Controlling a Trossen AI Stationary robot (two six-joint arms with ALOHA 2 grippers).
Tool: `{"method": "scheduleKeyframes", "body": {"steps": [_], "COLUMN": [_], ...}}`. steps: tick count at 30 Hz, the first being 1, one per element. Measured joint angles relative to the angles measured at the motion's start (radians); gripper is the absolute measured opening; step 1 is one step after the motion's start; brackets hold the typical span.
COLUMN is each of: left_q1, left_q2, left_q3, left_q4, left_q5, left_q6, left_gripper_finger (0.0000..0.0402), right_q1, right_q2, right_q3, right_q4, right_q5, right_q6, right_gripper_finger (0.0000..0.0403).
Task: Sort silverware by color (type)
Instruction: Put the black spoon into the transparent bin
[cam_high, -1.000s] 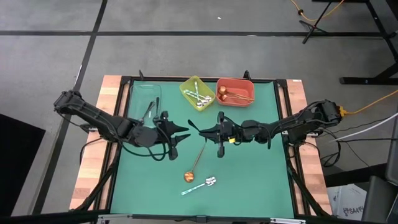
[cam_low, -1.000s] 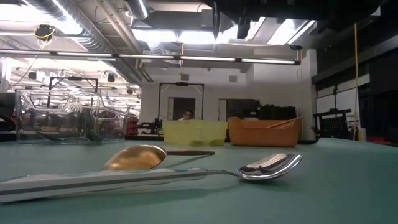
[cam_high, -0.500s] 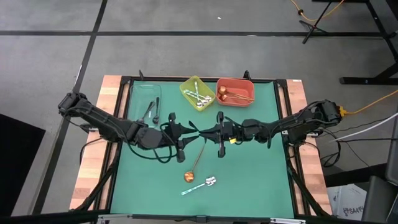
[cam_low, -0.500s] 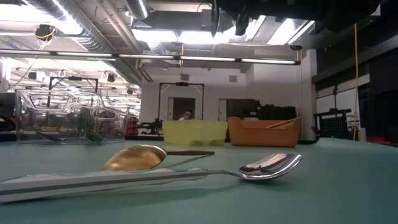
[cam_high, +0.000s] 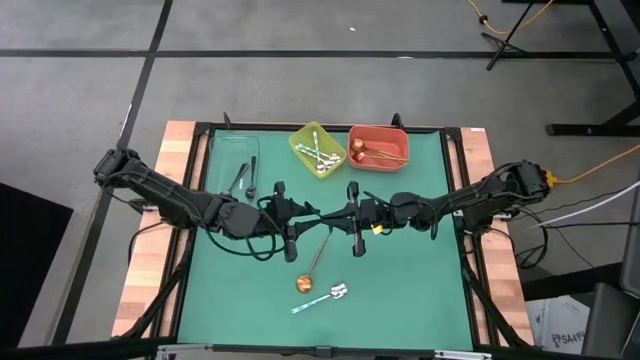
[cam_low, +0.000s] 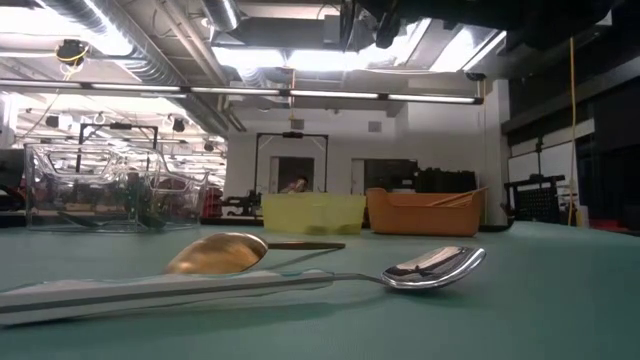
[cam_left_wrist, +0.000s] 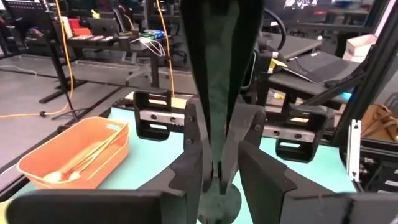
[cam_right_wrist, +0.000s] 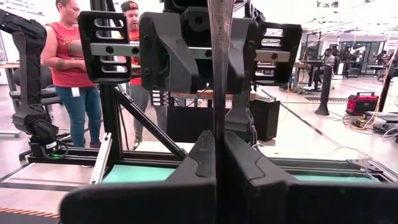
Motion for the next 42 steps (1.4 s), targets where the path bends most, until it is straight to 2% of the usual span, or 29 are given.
{"method": "scheduleKeyframes", "body": {"steps": [34, 37, 42], "left_q1": [0.018, 0.018, 0.018], "left_q2": [0.000, 0.000, 0.000], "left_q3": [0.000, 0.000, 0.000], "left_q4": [-0.001, -0.001, -0.001], "left_q5": [0.001, 0.000, 0.001], "left_q6": [0.002, 0.002, 0.002], "left_gripper_finger": [0.0095, 0.0084, 0.0043], "right_q1": [0.000, 0.000, 0.000], "right_q2": [0.000, 0.000, 0.000], "right_q3": [0.000, 0.000, 0.000], "right_q4": [-0.003, -0.003, -0.003], "right_q5": [0.001, 0.001, 0.002], "right_q6": [0.000, -0.001, 0.000], "right_gripper_finger": [0.0001, 0.0001, 0.0001]}}
